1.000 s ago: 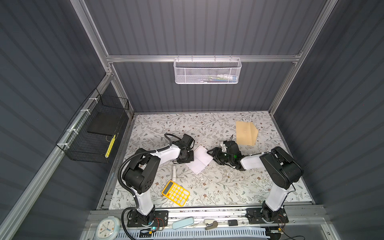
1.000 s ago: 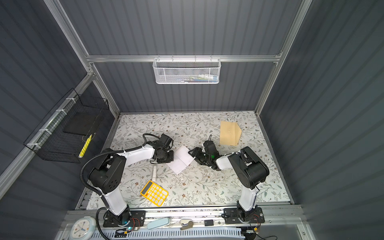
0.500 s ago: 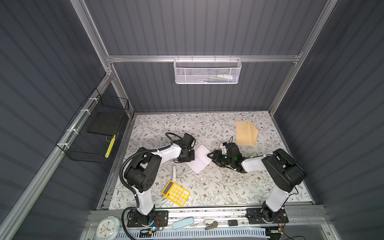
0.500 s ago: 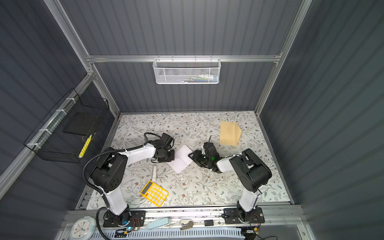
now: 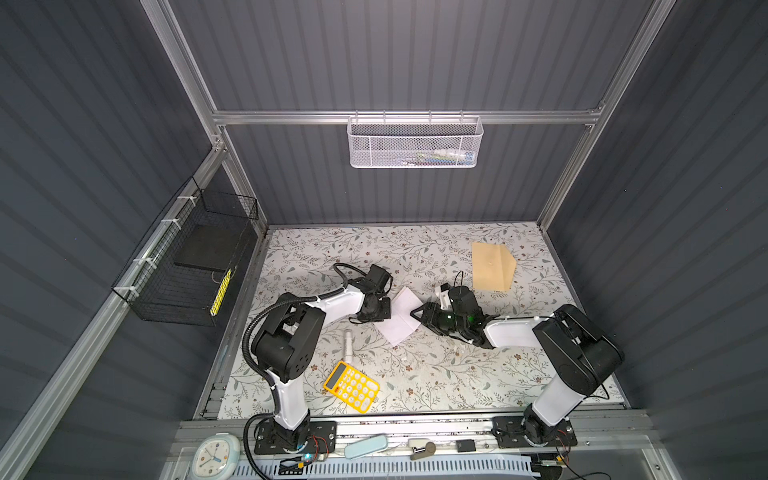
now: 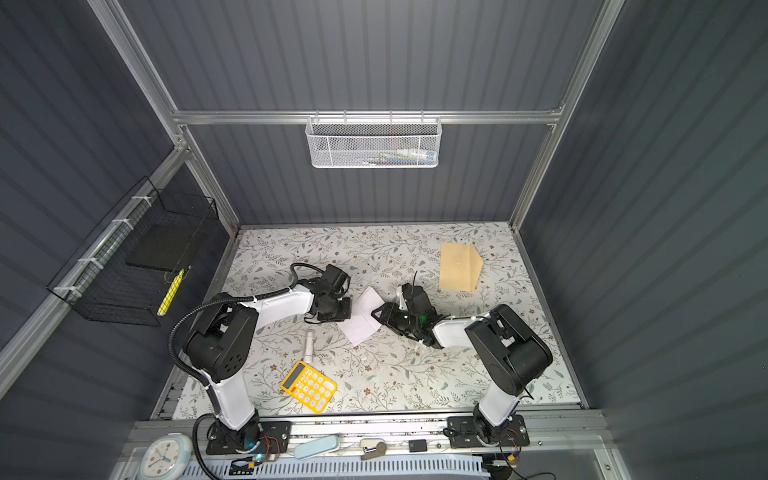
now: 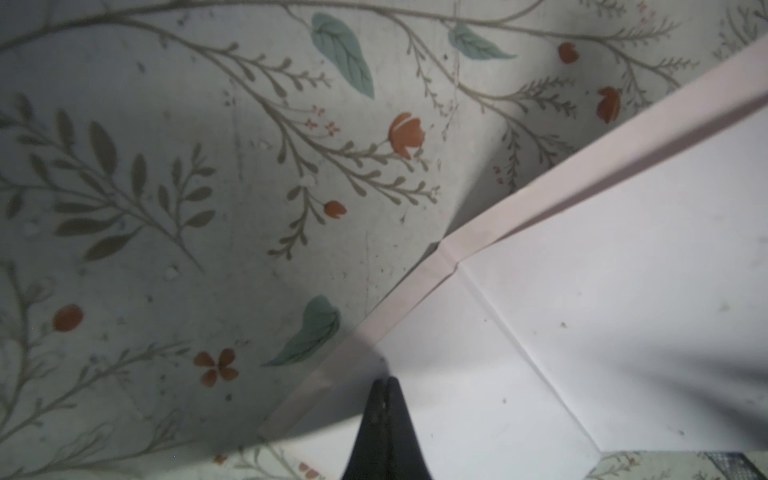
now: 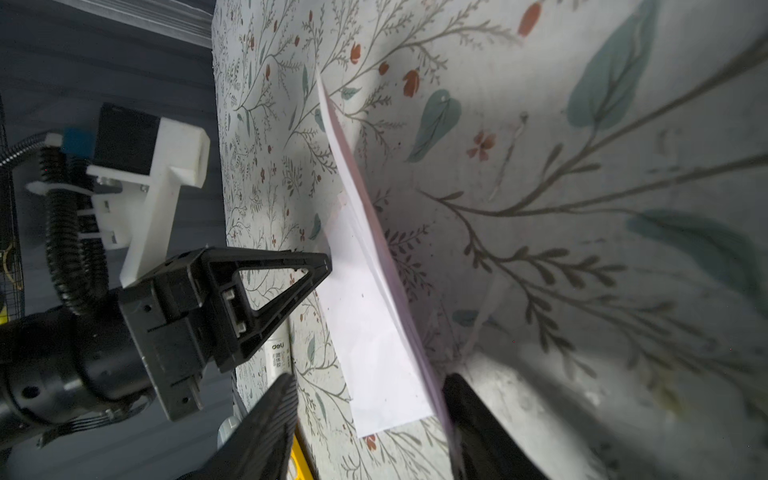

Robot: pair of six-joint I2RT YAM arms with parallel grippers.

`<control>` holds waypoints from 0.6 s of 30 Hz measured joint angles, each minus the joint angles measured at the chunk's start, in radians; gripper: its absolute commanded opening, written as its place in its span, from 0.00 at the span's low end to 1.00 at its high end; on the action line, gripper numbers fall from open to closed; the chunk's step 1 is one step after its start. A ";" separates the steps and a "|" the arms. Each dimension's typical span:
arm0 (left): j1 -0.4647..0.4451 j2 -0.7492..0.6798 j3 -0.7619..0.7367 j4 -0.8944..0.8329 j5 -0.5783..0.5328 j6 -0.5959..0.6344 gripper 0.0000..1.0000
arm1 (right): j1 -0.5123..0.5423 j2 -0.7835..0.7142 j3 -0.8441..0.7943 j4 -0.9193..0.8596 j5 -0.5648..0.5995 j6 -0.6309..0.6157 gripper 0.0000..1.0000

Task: Place the letter into the envelope and seal it

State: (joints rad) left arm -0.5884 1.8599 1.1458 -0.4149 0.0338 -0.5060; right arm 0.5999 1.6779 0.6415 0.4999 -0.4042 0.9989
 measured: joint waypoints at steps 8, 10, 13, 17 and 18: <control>-0.001 0.006 0.009 0.000 0.000 0.006 0.01 | 0.038 -0.028 0.011 0.000 -0.006 -0.024 0.66; -0.001 0.008 0.011 0.000 0.000 0.007 0.01 | 0.043 -0.032 0.011 0.000 -0.009 -0.029 0.67; -0.001 0.011 0.014 0.000 0.000 0.010 0.01 | 0.051 -0.032 0.013 0.000 -0.014 -0.035 0.70; -0.001 0.011 0.014 0.000 0.000 0.010 0.01 | 0.058 -0.032 0.016 0.008 -0.023 -0.037 0.73; -0.001 0.011 0.014 0.000 0.000 0.010 0.01 | 0.060 -0.032 0.016 0.011 -0.026 -0.037 0.73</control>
State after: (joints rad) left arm -0.5896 1.8706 1.1599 -0.4145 0.0338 -0.4961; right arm 0.6594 1.6459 0.6575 0.5114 -0.4305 0.9619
